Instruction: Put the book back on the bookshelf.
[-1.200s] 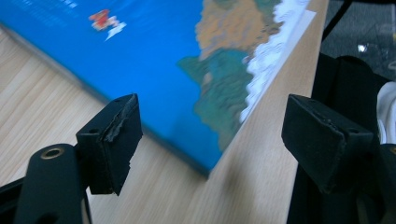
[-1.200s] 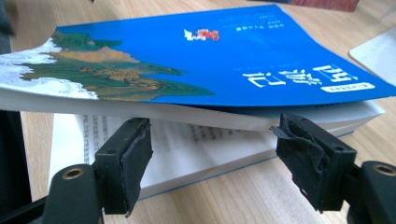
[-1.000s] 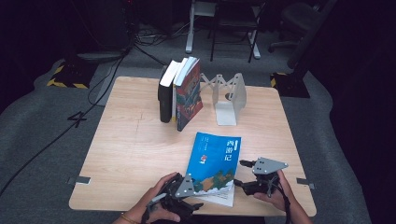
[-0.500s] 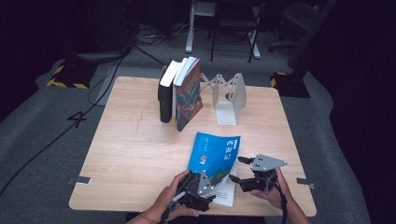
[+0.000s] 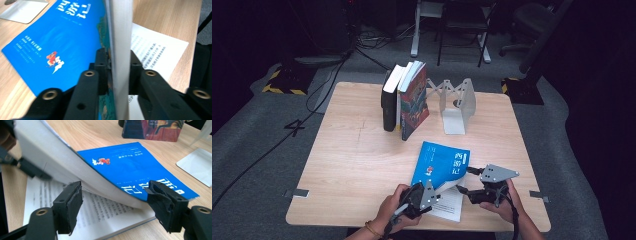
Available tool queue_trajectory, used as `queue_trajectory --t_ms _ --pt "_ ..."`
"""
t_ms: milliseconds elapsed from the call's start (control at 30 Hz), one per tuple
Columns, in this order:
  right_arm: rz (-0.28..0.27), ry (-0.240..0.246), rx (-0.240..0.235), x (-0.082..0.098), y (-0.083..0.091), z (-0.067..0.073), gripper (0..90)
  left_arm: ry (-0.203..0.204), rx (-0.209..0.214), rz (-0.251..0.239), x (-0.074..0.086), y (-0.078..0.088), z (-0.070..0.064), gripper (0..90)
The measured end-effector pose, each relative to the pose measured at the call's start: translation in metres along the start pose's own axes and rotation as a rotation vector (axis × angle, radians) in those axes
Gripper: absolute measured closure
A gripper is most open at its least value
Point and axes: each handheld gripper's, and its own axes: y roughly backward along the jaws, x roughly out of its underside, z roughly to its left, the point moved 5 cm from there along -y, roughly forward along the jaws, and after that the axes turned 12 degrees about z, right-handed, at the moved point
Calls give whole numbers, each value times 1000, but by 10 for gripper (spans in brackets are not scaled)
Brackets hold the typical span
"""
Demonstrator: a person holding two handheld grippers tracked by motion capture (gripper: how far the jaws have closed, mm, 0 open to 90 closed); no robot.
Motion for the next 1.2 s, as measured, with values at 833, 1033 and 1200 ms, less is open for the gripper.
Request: queue_trajectory --t_ms 833,1033,1200 --pt "50 111 -53 -10 -44 3 325 30 121 -7 46 27 44 748" --pt "29 170 -61 -11 -51 9 543 90 143 38 60 28 55 600" --pt "36 210 -11 -14 -47 16 609 33 47 78 65 26 52 520"
